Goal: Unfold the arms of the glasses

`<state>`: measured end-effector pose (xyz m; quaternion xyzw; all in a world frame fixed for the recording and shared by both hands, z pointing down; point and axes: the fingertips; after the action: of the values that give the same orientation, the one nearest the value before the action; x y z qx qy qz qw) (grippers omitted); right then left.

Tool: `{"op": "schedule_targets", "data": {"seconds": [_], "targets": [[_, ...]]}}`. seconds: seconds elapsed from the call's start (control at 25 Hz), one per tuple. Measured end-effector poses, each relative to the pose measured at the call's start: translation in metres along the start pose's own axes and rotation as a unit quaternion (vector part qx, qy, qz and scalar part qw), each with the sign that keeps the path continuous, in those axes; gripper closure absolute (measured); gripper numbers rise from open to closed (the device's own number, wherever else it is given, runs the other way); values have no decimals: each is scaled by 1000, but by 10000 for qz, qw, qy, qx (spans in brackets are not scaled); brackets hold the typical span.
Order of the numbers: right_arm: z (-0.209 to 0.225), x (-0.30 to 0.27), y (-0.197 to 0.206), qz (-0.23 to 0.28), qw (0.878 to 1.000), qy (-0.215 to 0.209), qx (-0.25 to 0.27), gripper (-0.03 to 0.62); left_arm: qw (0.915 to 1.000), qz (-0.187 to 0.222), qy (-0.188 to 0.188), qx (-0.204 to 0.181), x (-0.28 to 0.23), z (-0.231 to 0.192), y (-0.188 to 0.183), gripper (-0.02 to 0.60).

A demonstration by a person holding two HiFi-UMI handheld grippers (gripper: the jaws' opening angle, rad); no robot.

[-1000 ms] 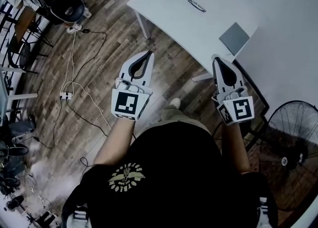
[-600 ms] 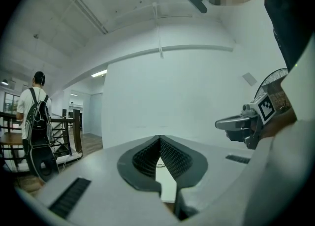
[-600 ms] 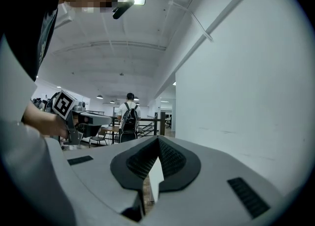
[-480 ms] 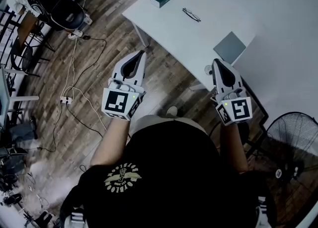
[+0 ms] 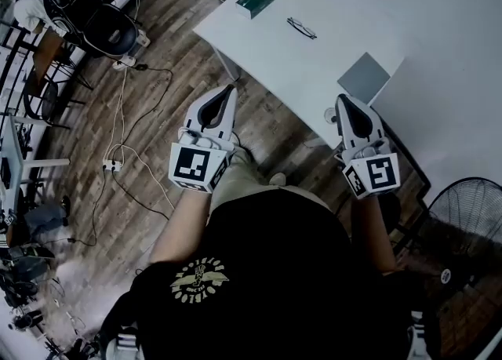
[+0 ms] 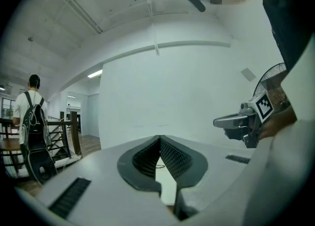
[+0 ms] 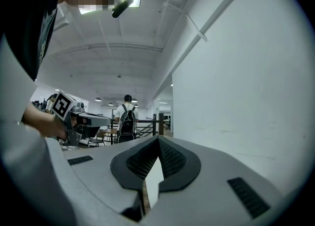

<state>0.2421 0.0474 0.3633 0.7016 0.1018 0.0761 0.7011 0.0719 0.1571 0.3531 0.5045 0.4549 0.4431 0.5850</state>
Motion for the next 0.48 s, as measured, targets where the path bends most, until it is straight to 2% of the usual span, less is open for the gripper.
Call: {"op": "schedule_targets", "data": {"seconds": [0.32,0.48], "targets": [[15,0,2,-89,9994,316,-84,594,9996,0,279,-3,-29,2,1,574],[15,-12,0,-25,9996,250,-158,594,9995,-1,322,-76,-38,-2,0,574]]}}
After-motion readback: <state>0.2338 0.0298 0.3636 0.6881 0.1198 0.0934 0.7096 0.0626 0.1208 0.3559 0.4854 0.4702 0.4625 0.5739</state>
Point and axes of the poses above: the fingertips, and each gripper's own axes: x backward along the fingers, z to its right, y out of its underside, and after that the axes turned 7 degrees about -y, right-handed
